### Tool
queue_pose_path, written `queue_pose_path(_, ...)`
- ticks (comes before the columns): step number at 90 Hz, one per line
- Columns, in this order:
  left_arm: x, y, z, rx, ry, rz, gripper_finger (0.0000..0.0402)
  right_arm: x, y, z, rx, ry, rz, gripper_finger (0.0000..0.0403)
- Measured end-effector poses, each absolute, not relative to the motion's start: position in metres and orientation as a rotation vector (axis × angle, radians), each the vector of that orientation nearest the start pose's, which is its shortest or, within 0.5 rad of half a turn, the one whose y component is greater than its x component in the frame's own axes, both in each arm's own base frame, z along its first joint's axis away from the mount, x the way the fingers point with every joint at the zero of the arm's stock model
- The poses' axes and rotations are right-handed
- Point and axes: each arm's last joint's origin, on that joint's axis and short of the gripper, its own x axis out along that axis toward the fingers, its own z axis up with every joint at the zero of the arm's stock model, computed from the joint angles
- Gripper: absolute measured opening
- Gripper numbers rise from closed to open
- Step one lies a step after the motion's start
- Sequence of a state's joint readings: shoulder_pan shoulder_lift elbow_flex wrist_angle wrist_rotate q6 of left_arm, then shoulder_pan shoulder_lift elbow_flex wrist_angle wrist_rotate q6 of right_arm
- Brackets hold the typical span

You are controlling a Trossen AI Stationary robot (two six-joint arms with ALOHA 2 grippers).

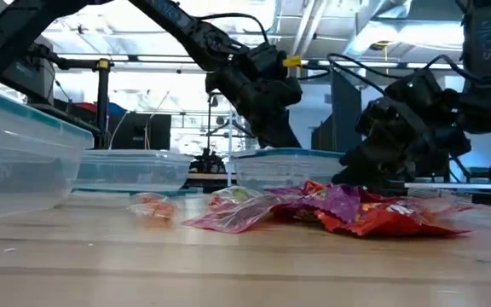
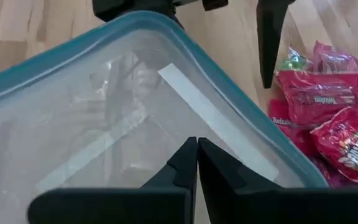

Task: Sort candy
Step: Open the top right transparent bin

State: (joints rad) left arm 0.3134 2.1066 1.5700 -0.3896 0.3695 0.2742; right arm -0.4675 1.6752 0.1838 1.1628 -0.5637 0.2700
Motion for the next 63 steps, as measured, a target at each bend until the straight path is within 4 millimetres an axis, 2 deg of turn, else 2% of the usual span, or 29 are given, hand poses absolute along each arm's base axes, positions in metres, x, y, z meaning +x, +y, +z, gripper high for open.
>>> queue_pose_path(35, 0.433, 0.13, 0.181, -0.117, 0.879, -0.105, 0.0, 0.206, -0.074, 0.11, 0.466, 0.197, 0.17, 0.0229)
queue_pose_path(43, 0.433, 0.131, 0.181, -0.109, 0.882, -0.066, 0.0, 0.211, -0.071, 0.122, 0.437, 0.117, 0.218, 0.0219)
queue_pose_path(63, 0.433, 0.13, 0.181, -0.108, 0.887, -0.054, 0.0, 0.208, -0.065, 0.123, 0.493, 0.128, 0.247, 0.0203)
